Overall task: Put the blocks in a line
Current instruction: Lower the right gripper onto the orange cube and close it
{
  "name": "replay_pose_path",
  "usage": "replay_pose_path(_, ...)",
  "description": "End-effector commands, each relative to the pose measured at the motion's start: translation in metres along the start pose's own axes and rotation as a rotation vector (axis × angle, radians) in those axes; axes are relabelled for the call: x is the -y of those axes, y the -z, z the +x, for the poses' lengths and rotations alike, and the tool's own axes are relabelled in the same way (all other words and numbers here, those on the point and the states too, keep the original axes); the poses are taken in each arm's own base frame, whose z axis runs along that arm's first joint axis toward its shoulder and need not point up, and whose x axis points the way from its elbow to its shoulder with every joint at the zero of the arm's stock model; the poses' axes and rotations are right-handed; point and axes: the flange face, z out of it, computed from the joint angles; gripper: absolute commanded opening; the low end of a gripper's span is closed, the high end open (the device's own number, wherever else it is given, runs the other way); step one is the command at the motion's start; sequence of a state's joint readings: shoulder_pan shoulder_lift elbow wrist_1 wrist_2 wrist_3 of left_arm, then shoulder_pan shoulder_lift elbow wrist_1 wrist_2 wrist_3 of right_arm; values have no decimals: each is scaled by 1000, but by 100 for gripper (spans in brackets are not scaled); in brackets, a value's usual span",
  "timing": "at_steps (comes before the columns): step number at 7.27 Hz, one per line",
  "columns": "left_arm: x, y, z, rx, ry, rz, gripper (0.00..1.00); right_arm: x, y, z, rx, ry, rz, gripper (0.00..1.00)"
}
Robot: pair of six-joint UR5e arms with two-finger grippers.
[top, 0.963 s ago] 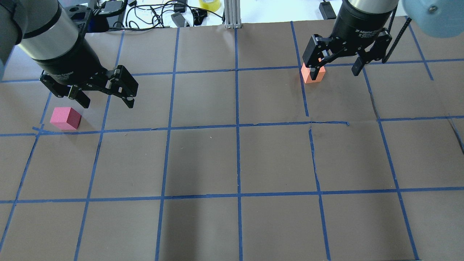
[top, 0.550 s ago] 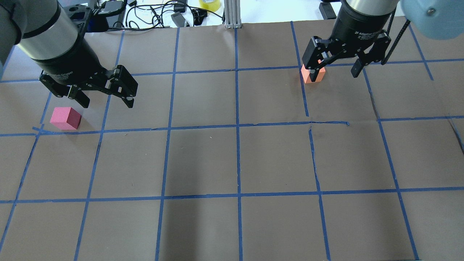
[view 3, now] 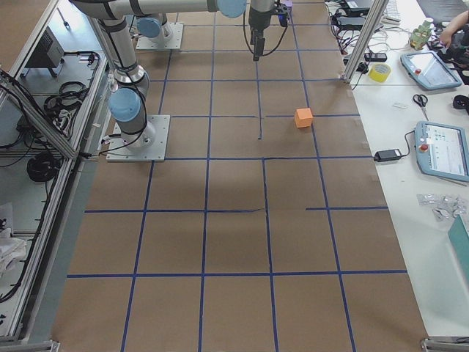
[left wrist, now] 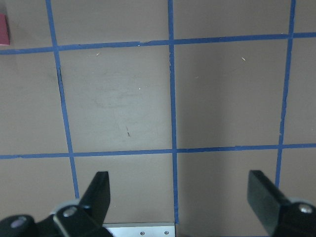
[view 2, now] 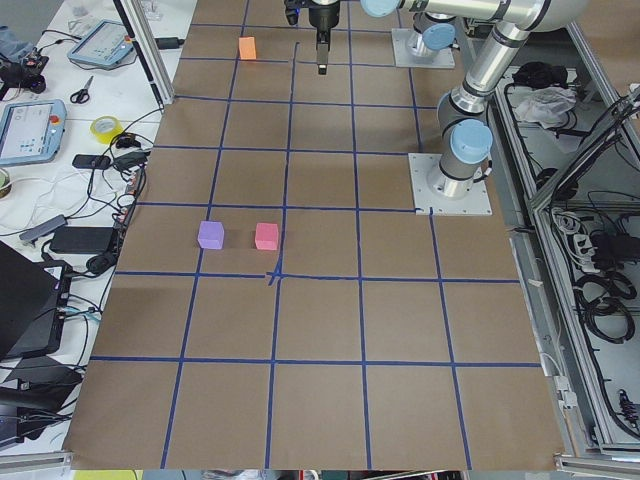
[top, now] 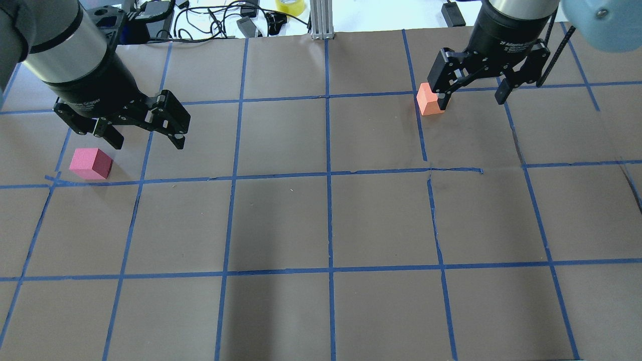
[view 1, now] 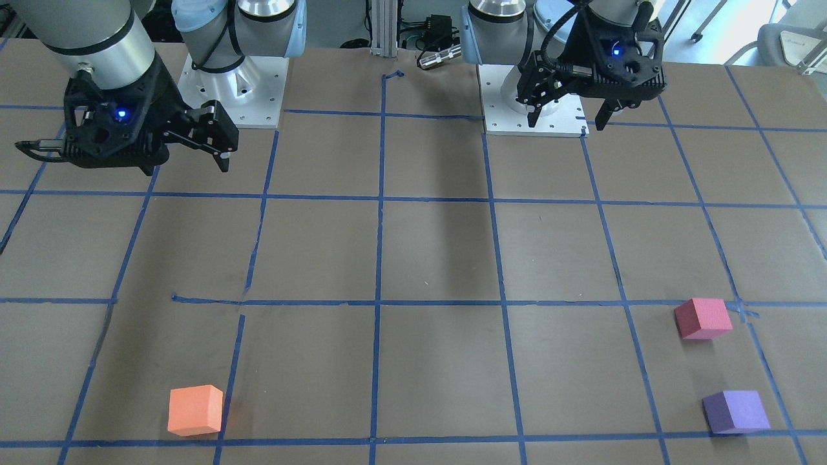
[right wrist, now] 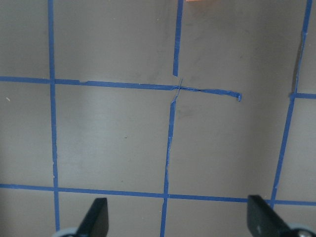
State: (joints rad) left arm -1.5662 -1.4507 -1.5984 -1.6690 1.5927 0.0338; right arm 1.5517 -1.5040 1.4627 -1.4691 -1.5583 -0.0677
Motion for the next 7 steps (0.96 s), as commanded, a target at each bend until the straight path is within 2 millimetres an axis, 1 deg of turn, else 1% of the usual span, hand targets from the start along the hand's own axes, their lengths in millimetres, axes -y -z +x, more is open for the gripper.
replay_pose_path(1,-1,0,0,0,-2,0,100,7,-7,24,1,-35,0,100)
replay_pose_path(2,-1,-3,0,1,-2,-7,100,21,-29,25,6,-47,-37,100)
replay_pose_path(3,-2,-4,0,1,-3,-10,100,40,-58,29,10,-60,-84,100)
replay_pose_path(4,-2,-4,0,-1,-2,-8,100,57,-74,31,9,-57,-74,100)
replay_pose_path(5,-4,0,0,3,-6,-1,100,81,-87,35,6,-30,-1,100)
replay_pose_path(6,-5,-1,0,1,-6,-2,100,113,-98,39,-12,32,127,100)
replay_pose_path(7,-5,-1,0,-1,-8,-3,100,141,-131,43,-26,97,167,100)
